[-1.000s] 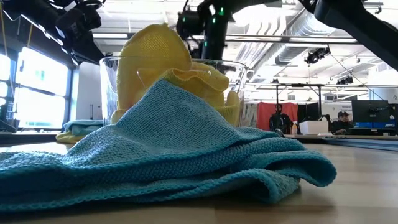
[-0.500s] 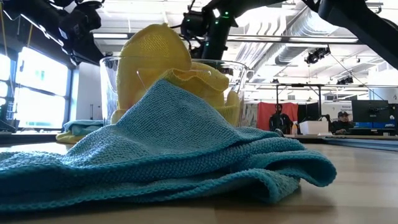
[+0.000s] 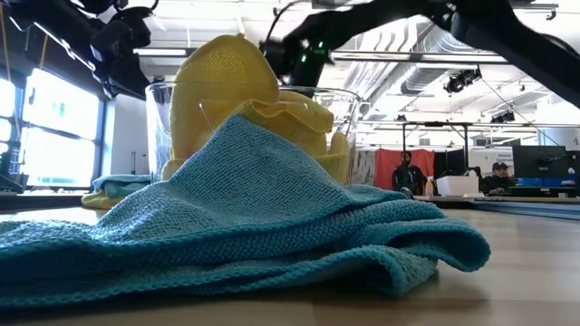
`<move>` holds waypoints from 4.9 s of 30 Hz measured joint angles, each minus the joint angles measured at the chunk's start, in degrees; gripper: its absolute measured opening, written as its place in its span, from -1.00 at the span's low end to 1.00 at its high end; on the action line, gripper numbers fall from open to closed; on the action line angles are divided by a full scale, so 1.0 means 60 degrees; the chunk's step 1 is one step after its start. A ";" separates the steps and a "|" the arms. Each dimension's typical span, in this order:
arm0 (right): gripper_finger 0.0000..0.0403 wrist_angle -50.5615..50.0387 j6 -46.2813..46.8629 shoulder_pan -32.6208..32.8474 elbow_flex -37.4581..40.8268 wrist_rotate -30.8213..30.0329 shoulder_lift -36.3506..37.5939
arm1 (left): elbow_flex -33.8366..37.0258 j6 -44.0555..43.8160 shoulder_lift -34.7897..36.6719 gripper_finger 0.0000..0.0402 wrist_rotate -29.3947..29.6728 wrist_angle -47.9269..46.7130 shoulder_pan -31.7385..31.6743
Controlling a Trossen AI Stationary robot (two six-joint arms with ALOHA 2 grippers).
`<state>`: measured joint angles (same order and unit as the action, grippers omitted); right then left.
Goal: Sort microfiber towel by color & place in baskets
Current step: Put the blue towel into the top transparent bin
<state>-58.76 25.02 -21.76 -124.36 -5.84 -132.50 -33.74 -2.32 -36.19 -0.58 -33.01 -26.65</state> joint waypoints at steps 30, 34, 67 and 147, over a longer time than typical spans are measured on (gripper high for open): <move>0.01 -0.3031 -0.0488 0.0385 -0.1184 -0.1312 0.0776 | 0.0000 0.0148 -0.0703 -1.00 -0.0044 -0.0015 0.0000; -0.04 -0.3385 -0.0484 0.0705 -0.0284 -0.2456 0.1002 | 0.0000 -0.0070 -0.0703 -1.00 -0.0055 -0.0015 0.0000; -0.22 0.5876 -0.0709 0.0518 1.2437 -0.1568 1.0217 | -0.1760 -0.2781 -0.5004 -0.06 0.2619 -0.1177 -0.2428; -0.22 0.5987 -0.1996 -0.0004 1.2433 -0.2325 1.0202 | -1.0856 0.1592 -1.2123 -1.00 -0.0966 -0.2809 -0.0749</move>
<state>-22.84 13.04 -21.78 -49.76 -19.79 -71.29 -98.87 7.23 -108.92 -6.37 -49.87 -31.15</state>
